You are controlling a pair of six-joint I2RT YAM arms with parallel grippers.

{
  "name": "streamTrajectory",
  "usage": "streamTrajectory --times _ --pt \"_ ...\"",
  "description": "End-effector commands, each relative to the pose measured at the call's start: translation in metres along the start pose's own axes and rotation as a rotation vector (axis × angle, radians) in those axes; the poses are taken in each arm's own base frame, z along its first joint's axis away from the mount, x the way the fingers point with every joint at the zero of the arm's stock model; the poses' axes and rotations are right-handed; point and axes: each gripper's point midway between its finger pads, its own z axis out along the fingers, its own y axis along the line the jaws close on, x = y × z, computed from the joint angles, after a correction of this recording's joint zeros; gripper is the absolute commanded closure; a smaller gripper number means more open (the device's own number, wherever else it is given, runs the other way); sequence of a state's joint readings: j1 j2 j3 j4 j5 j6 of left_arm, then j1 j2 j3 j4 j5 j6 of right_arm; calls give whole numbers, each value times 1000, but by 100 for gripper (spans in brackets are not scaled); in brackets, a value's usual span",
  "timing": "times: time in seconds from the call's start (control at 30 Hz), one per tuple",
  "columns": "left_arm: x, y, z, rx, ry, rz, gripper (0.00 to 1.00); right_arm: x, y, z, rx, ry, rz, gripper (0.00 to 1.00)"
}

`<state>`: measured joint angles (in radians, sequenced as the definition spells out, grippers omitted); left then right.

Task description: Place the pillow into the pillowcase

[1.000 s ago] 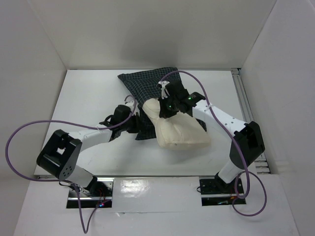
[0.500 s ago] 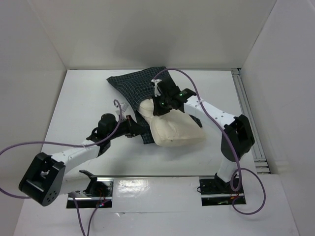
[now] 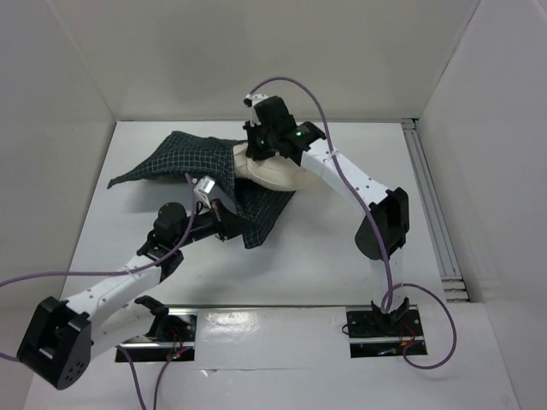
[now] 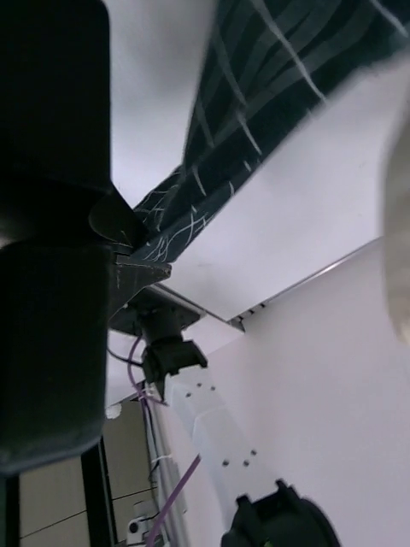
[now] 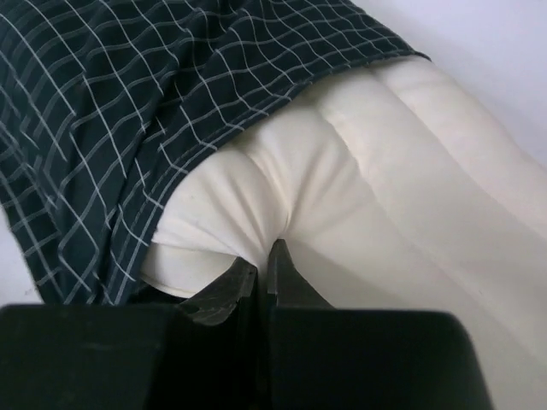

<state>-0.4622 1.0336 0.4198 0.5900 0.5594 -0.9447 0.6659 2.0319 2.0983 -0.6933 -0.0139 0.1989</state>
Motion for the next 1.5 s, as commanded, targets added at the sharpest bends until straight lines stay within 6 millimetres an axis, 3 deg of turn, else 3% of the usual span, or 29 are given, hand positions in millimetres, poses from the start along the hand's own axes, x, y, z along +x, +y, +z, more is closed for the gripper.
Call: streamTrajectory --times 0.0,0.03,0.07,0.1,0.17,0.2,0.23,0.27,0.33,0.37,0.4,0.47,0.53,0.57,0.6,0.67,0.7,0.8,0.87,0.9,1.0,1.03,1.07,1.23,1.27,1.3,1.33,1.43,1.47 --pt "19 -48 -19 157 114 52 100 5 8 26 32 -101 -11 100" --pt "20 -47 -23 138 112 57 100 30 12 38 23 -53 -6 100" --pt "19 -50 -29 129 95 74 100 72 12 51 20 31 -10 100" --pt "25 -35 -32 53 110 56 100 86 25 56 2 40 -3 100" --pt "9 -29 -39 -39 48 75 100 115 36 53 -42 90 12 100" --pt "7 -23 -41 -88 42 72 100 117 45 50 -68 80 15 100" --pt "18 -6 -48 -194 91 38 94 119 47 47 -78 87 26 100" --pt "5 -10 -52 -222 64 55 71 124 59 42 -126 103 20 100" --pt "-2 -7 -62 -307 55 72 33 116 65 23 -158 97 12 43" --pt "-6 -4 -66 -336 37 68 2 119 63 17 -156 105 3 25" --pt "-11 3 -70 -377 12 77 0 107 62 0 -159 66 -20 10" --pt "-19 8 -76 -414 -33 80 0 103 38 -11 -84 29 -16 3" --pt "-28 19 -82 -461 -68 68 0 103 -12 -23 -9 3 42 1" --pt "-28 26 -81 -482 -60 54 1 119 -34 -23 18 28 78 1" --pt "-29 33 -81 -508 -64 42 4 111 -72 -29 79 -3 128 1" --pt "-32 42 -72 -539 -30 17 12 113 -112 -27 173 -39 221 5" --pt "-30 46 -71 -560 -5 -1 14 122 -146 -25 243 -25 287 8" --pt "-36 54 -57 -593 43 -48 21 145 -186 -1 268 26 410 11" --pt "-36 58 -53 -625 72 -63 23 154 -190 16 254 65 424 11" --pt "-45 55 -50 -635 65 -61 23 160 -187 22 228 96 431 14" --pt "-50 63 -48 -717 95 -80 25 173 -159 31 138 132 430 63" --pt "-54 68 -49 -751 94 -70 25 188 -135 23 101 154 425 88" --pt "-52 76 -49 -787 122 -72 25 193 -120 18 82 156 422 97" --pt "-48 87 -48 -914 230 -59 25 240 -12 -30 -112 211 330 100" --pt "-46 90 -48 -940 241 -49 25 237 -6 -44 -115 203 341 94" --pt "-45 92 -47 -951 258 -35 23 237 -8 -50 -105 197 340 59" --pt "-41 97 -46 -974 278 -32 21 235 -10 -55 -96 185 339 41" --pt "-39 95 -38 -998 294 11 12 220 -30 -73 -55 124 355 9" --pt "-27 100 -37 -1027 340 20 10 214 -43 -75 -34 101 364 6"
